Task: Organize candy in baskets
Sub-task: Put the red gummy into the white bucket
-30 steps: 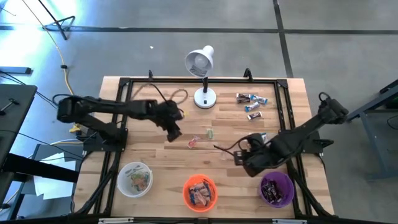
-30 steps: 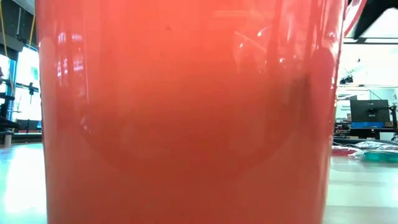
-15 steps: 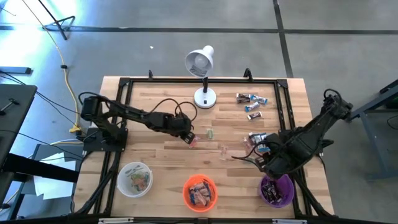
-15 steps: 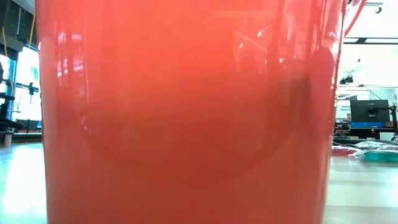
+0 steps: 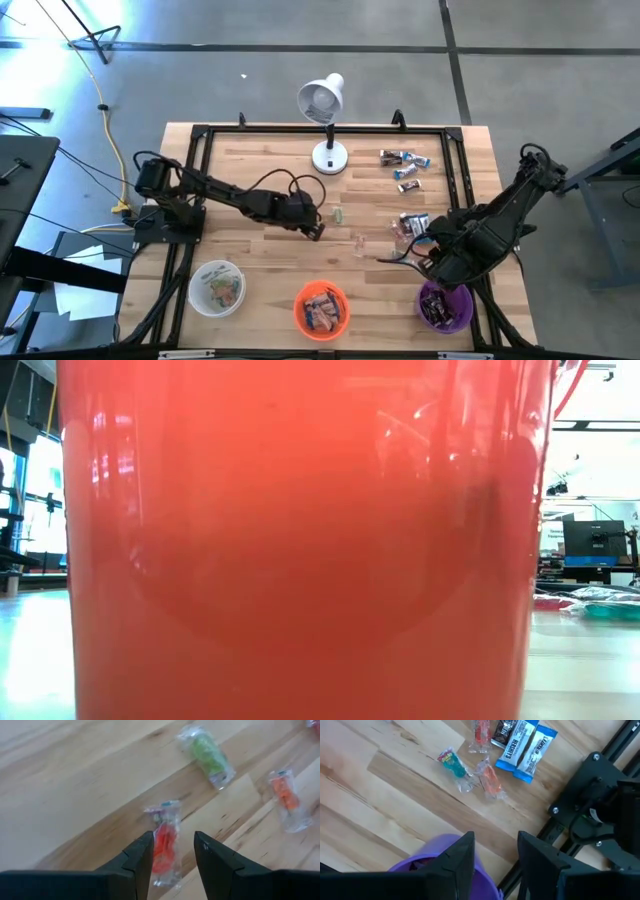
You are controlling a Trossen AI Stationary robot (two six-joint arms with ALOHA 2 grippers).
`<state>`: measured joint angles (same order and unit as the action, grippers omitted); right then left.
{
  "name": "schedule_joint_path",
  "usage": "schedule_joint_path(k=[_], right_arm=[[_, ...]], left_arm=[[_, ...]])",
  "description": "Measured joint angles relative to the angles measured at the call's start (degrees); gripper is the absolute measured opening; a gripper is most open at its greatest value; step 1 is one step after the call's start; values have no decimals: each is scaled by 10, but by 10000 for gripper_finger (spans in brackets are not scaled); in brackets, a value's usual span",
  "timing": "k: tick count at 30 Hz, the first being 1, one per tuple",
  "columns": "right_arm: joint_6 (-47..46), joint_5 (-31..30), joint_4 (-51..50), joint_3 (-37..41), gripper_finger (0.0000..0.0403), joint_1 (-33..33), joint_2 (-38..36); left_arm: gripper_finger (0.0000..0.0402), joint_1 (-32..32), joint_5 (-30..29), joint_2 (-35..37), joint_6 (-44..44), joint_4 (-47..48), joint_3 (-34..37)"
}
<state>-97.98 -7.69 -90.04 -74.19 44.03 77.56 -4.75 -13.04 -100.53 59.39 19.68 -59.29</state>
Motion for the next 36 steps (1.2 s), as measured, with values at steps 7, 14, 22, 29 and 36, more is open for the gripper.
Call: schedule_joint_path(k=[7,14,22,29,36], right_arm=[[21,0,0,0,144,0,0],[21,-5,0,0,144,0,0],[21,-18,0,0,144,0,0],[21,-18,2,0,144,0,0],[19,-30,3,0,144,0,0]], left_arm=[[129,-23,4,0,26,3,1],[129,-40,-4,-13,43,3,0],[129,-25,46,-108,15,-72,-7],[102,-13,24,-121,32,-117,-7],[9,6,9,-120,21,-99,-25]])
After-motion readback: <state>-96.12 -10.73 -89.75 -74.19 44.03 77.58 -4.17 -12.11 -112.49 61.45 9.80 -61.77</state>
